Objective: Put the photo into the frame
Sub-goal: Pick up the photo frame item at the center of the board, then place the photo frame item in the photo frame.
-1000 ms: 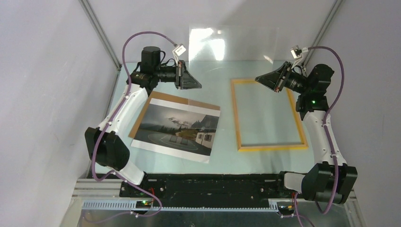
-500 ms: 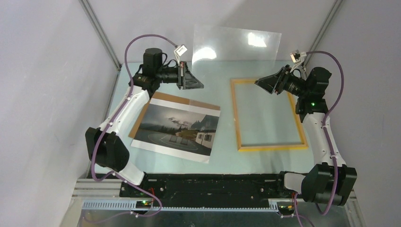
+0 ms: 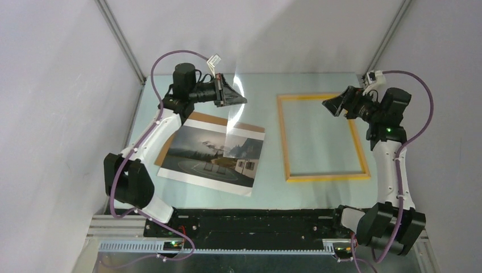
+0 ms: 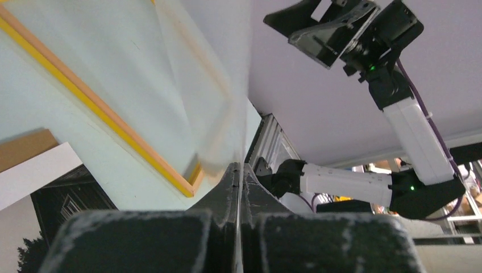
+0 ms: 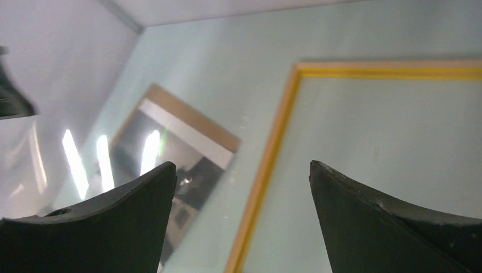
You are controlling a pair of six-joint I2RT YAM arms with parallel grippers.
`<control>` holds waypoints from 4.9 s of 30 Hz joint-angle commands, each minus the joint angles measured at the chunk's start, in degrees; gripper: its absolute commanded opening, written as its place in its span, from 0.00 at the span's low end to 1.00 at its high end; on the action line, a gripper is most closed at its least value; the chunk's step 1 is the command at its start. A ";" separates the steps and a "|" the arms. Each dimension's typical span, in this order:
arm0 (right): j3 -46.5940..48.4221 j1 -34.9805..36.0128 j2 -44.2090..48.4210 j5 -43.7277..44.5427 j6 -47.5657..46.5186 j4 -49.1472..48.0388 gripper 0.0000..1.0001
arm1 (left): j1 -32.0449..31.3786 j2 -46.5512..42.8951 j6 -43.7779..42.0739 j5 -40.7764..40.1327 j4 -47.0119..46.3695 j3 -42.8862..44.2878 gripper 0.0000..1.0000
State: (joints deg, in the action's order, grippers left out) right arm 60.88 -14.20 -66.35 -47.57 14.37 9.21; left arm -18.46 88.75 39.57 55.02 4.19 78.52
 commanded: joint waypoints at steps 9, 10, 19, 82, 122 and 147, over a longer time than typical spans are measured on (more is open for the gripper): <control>4.30 -3.52 -11.73 32.39 -22.49 15.43 0.87 | 0.98 -4.98 4.86 -3.15 -3.77 -0.33 0.00; 4.63 -3.89 -14.82 34.09 -23.00 15.37 0.87 | 1.28 -5.16 4.84 -3.12 -3.76 -0.31 0.00; 11.47 -7.52 -30.37 39.27 -28.23 15.58 0.81 | 2.88 -7.13 3.35 -2.78 -2.10 -0.27 0.00; 9.61 12.79 -40.40 41.67 -18.01 19.49 0.09 | 6.28 2.20 6.41 -5.00 -8.24 -1.13 0.00; 8.58 -5.94 -33.47 22.71 -17.23 21.81 0.62 | -7.67 32.72 32.73 -7.01 -37.20 6.21 0.00; 8.11 -7.42 -35.91 18.87 -17.77 22.76 0.56 | -9.58 39.82 31.93 -8.26 -41.85 6.11 0.00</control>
State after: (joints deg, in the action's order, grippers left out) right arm 69.21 -21.32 -101.58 -27.27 -2.61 31.53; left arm -27.75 128.14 72.03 47.24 -33.45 83.33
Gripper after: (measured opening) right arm 0.568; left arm 0.006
